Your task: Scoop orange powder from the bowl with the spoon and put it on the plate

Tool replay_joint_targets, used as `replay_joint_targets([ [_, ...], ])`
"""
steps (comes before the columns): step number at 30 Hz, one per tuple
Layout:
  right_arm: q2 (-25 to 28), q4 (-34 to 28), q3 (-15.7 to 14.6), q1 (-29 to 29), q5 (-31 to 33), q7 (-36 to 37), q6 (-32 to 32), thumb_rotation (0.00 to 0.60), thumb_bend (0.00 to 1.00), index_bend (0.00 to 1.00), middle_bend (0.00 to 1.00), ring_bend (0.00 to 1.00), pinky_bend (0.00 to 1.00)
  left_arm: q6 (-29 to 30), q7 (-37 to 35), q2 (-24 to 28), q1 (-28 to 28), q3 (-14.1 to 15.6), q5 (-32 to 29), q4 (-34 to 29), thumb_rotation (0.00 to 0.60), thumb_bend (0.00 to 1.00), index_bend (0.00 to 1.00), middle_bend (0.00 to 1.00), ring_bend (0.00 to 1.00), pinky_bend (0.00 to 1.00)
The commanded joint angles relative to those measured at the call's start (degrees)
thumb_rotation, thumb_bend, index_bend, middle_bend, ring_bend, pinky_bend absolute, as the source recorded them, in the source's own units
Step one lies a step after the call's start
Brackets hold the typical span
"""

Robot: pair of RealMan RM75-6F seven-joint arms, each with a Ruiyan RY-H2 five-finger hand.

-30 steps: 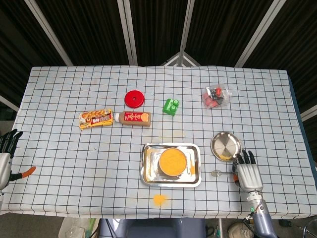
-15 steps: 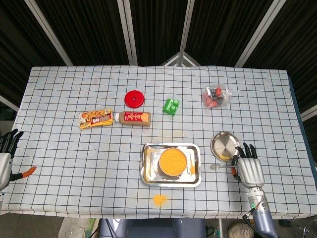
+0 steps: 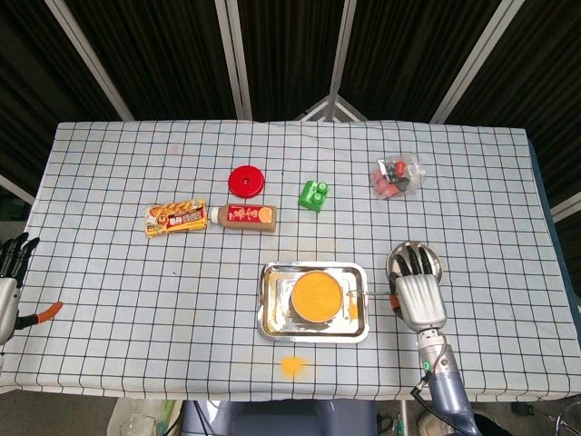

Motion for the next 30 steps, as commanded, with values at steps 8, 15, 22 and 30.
replay_joint_targets([
  [8,-9.7,0.0,-0.6,3.9,5.2,-11.4,1.9,0.600,0.50,0.61,0.21,0.00,0.00,-0.9,-1.1,0.6,-0.3,0.2,0.1,-0.4,0.600,0.00,0.00,0.00,0.00,0.00],
  [15,-12.3,1.0,-0.9,4.7,6.1,-13.6,3.4,0.600,0.50,0.61,0.21,0.00,0.00,-1.3,-1.7,0.8,-0.3,0.3,0.0,-0.7,0.600,0.00,0.00,0.00,0.00,0.00],
  [22,-13.2,0.9,-0.6,5.3,6.7,-14.1,4.8,0.600,0.50,0.60,0.21,0.00,0.00,-1.5,-1.5,0.8,-0.4,0.3,-0.3,-0.9,0.600,0.00,0.00,0.00,0.00,0.00],
  [30,-12.7,0.2,-1.6,5.8,7.6,-15.2,5.4,0.600,0.49,0.37,0.21,0.00,0.00,-1.5,-1.5,0.8,-0.4,0.3,-0.4,-0.9,0.600,0.00,0.00,0.00,0.00,0.00],
])
